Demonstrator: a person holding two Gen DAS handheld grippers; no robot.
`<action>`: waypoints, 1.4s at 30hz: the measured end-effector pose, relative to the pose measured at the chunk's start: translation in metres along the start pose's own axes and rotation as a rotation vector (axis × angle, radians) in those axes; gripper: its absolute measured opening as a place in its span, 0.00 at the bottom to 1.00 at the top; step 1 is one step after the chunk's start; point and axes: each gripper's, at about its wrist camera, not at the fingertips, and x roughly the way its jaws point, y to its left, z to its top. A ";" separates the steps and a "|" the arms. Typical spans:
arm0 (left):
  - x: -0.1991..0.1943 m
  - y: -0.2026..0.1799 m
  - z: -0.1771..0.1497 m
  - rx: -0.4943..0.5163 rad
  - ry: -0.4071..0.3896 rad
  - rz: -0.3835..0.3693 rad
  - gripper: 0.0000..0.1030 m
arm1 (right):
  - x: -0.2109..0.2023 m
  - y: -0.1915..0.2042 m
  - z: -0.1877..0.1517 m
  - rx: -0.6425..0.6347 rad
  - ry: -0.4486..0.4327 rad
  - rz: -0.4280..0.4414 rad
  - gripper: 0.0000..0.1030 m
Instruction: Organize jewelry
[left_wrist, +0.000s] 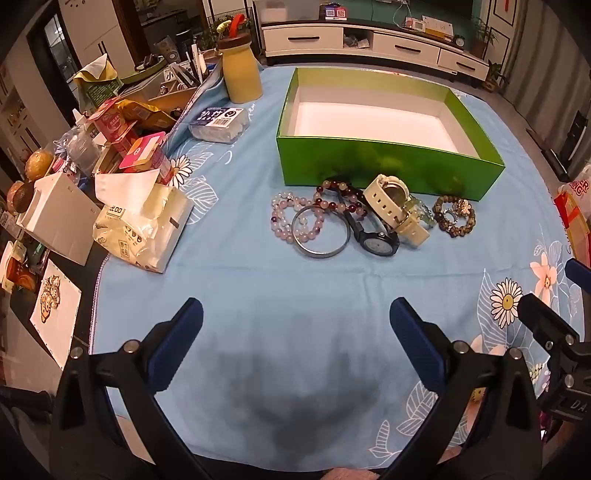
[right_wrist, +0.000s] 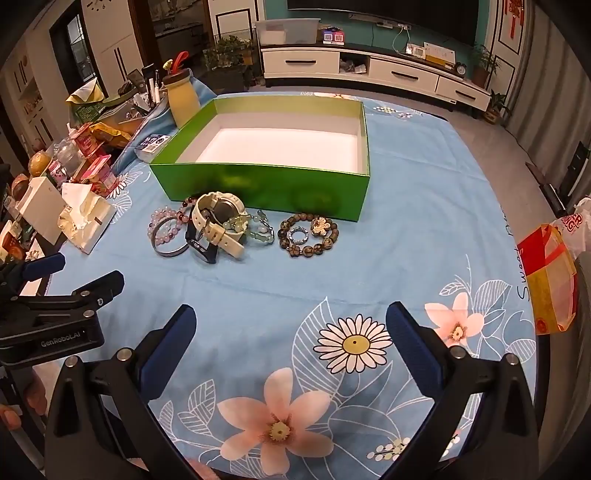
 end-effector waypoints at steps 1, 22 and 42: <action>0.000 0.000 0.000 0.001 0.000 0.000 0.98 | 0.000 -0.001 0.000 0.000 0.000 0.001 0.99; -0.002 -0.005 0.001 0.016 -0.005 0.007 0.98 | -0.001 -0.002 -0.001 0.006 0.007 0.011 0.99; -0.001 -0.007 0.001 0.020 -0.002 0.006 0.98 | -0.001 -0.004 -0.002 0.002 0.007 0.005 0.99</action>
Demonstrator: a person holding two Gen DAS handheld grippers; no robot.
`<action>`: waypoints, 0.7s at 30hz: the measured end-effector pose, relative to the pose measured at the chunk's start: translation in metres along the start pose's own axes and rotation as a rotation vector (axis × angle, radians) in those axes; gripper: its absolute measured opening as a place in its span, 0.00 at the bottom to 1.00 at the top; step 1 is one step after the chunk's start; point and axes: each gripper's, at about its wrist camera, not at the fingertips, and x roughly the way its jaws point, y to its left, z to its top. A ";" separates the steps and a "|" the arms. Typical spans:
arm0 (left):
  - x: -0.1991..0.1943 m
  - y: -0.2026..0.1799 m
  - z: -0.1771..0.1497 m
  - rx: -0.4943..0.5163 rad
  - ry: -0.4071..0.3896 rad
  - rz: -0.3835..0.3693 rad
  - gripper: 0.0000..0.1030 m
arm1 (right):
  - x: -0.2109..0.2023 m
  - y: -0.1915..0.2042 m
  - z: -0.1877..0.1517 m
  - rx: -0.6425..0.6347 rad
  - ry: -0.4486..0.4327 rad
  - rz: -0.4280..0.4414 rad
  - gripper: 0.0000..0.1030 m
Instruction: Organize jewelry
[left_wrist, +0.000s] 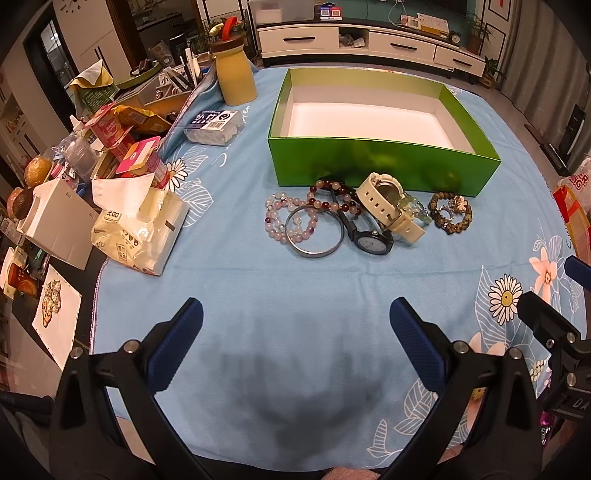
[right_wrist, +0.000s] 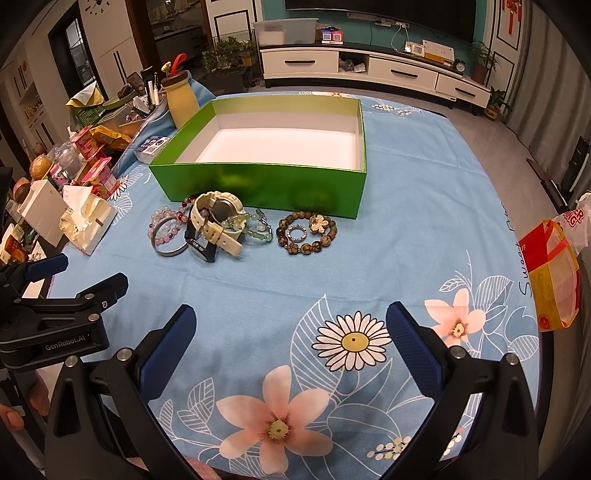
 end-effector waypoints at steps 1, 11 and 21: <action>0.000 0.000 0.000 0.000 0.000 0.000 0.98 | 0.000 0.001 0.000 0.000 0.001 0.000 0.99; -0.003 0.017 -0.001 -0.082 -0.087 -0.200 0.98 | -0.002 -0.016 0.001 0.046 -0.049 0.102 0.99; 0.039 0.041 -0.019 -0.123 -0.076 -0.351 0.98 | 0.002 -0.043 -0.017 0.020 -0.241 0.363 0.99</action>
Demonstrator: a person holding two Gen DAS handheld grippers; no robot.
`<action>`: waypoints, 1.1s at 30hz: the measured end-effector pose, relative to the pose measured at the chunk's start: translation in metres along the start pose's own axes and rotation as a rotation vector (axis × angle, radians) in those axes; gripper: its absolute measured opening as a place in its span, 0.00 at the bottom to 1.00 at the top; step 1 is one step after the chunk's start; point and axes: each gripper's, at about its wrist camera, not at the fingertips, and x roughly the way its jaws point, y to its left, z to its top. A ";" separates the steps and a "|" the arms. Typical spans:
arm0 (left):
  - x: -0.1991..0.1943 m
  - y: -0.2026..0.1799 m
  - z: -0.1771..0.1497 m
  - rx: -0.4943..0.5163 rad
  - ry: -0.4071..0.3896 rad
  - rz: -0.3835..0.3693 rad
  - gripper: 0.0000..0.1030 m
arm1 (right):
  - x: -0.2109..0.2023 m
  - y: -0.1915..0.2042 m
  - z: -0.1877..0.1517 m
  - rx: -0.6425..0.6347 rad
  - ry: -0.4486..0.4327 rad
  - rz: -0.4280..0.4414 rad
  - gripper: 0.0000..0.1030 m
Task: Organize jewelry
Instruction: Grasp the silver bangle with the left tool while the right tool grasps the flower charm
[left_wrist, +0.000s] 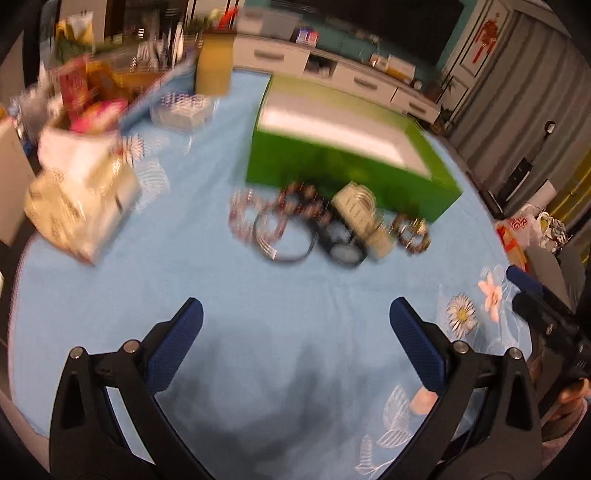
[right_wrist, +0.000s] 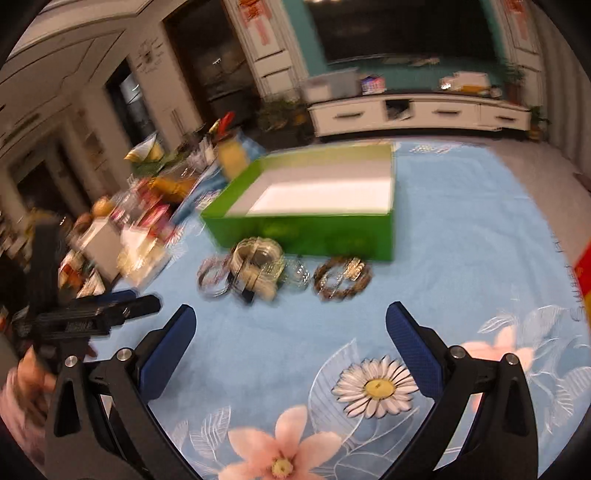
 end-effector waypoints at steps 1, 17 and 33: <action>0.006 0.003 -0.002 -0.001 0.021 0.013 0.98 | 0.007 -0.001 -0.004 0.005 0.049 0.005 0.99; 0.033 0.008 0.024 -0.055 -0.055 0.104 0.81 | 0.054 -0.030 -0.003 0.058 0.129 -0.142 0.79; 0.064 0.011 0.034 -0.064 0.005 0.093 0.39 | 0.091 -0.049 0.021 -0.008 0.126 -0.200 0.43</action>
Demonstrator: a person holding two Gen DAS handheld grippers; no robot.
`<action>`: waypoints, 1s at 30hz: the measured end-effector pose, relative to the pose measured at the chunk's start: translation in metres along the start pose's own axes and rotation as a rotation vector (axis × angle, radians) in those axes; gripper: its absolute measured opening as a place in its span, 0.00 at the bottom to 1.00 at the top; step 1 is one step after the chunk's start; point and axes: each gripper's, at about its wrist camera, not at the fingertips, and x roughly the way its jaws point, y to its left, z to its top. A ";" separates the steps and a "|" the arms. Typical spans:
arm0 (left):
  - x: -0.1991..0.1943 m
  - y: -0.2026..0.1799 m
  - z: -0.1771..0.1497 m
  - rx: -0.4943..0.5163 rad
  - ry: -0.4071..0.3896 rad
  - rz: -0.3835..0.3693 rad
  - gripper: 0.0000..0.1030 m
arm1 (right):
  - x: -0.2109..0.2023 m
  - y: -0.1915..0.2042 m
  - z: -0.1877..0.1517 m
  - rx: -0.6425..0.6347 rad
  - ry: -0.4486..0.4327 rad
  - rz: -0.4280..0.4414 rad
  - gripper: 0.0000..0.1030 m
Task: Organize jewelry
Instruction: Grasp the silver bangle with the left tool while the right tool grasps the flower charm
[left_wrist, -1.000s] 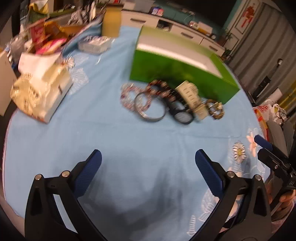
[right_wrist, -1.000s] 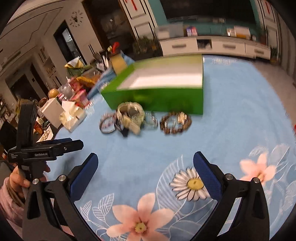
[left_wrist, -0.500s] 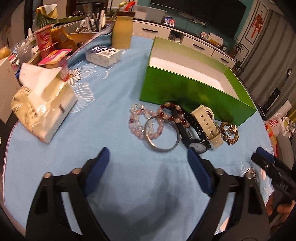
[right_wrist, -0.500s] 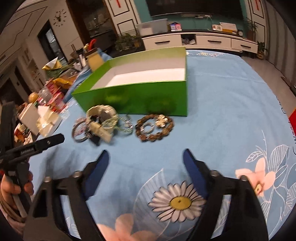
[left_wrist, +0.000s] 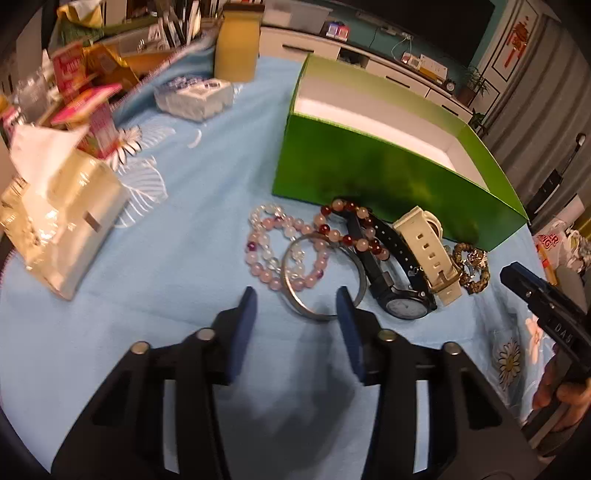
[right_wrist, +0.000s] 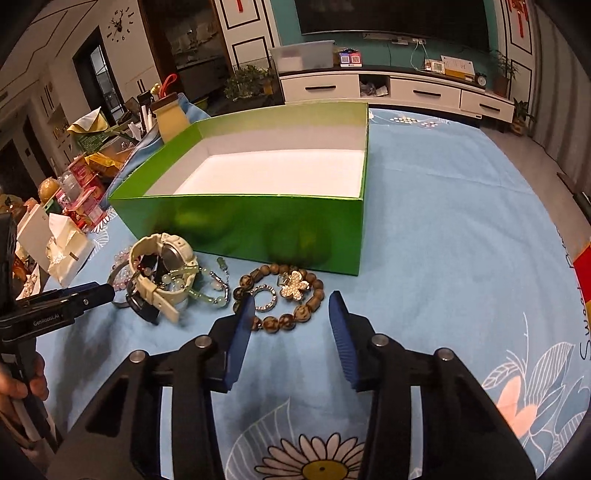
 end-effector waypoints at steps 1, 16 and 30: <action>0.003 -0.001 0.001 -0.006 0.010 0.002 0.38 | 0.001 0.000 0.000 0.000 0.000 0.001 0.43; 0.001 0.011 0.003 0.082 0.063 0.031 0.10 | 0.006 0.000 0.003 -0.009 0.002 0.025 0.43; -0.015 0.010 0.001 0.078 -0.016 -0.051 0.03 | 0.031 0.010 0.013 -0.082 0.019 -0.013 0.32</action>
